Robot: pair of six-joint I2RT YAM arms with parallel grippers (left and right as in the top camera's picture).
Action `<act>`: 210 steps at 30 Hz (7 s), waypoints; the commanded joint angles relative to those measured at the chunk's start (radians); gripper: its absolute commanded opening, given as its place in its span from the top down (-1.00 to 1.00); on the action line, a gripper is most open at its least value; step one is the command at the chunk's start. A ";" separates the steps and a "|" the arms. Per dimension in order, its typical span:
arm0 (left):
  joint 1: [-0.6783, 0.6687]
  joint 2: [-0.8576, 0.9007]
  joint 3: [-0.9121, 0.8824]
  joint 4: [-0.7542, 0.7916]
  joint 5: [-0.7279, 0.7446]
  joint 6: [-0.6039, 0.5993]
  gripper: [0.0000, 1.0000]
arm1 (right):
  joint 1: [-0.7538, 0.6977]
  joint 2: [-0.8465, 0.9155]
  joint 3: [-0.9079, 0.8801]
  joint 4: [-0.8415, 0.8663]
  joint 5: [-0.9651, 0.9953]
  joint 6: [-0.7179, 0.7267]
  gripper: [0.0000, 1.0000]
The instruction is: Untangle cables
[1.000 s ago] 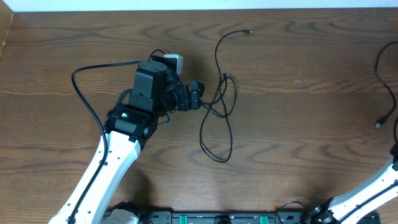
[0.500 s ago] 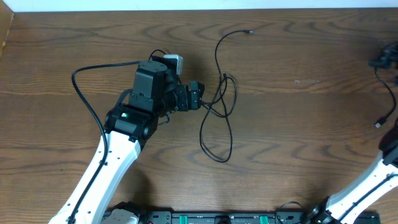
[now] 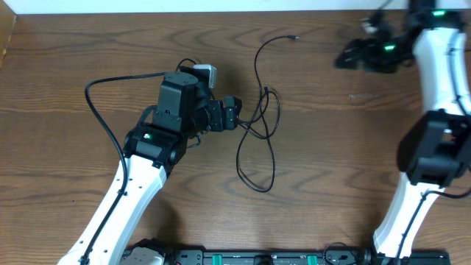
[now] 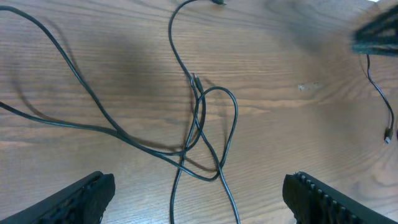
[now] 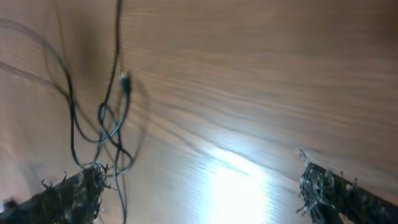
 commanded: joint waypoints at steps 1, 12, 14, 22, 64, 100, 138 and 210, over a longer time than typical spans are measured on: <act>0.000 0.005 0.009 -0.013 -0.184 0.022 -0.82 | 0.102 -0.004 -0.092 0.065 -0.012 0.061 -0.99; 0.000 0.006 0.009 -0.151 -0.723 0.021 -0.83 | 0.510 -0.004 -0.279 0.264 0.165 0.082 -0.98; 0.000 0.006 0.009 -0.152 -0.722 0.021 -0.83 | 0.562 -0.005 -0.279 0.266 0.223 0.082 -0.99; 0.000 0.006 0.009 -0.152 -0.722 0.021 -0.83 | 0.707 -0.004 -0.283 0.293 0.454 0.081 -0.98; 0.000 0.006 0.009 -0.152 -0.722 0.021 -0.83 | 0.571 0.166 -0.286 0.463 0.730 0.037 -0.01; 0.000 0.006 0.009 -0.152 -0.722 0.021 -0.83 | -0.177 0.166 -0.164 0.615 0.364 0.624 -0.98; 0.000 0.006 0.009 -0.152 -0.722 0.021 -0.83 | -0.040 0.112 0.257 -0.483 0.594 0.173 -0.99; 0.000 0.006 0.009 -0.152 -0.722 0.021 -0.83 | -0.020 -0.148 -1.198 1.096 0.644 0.366 -0.99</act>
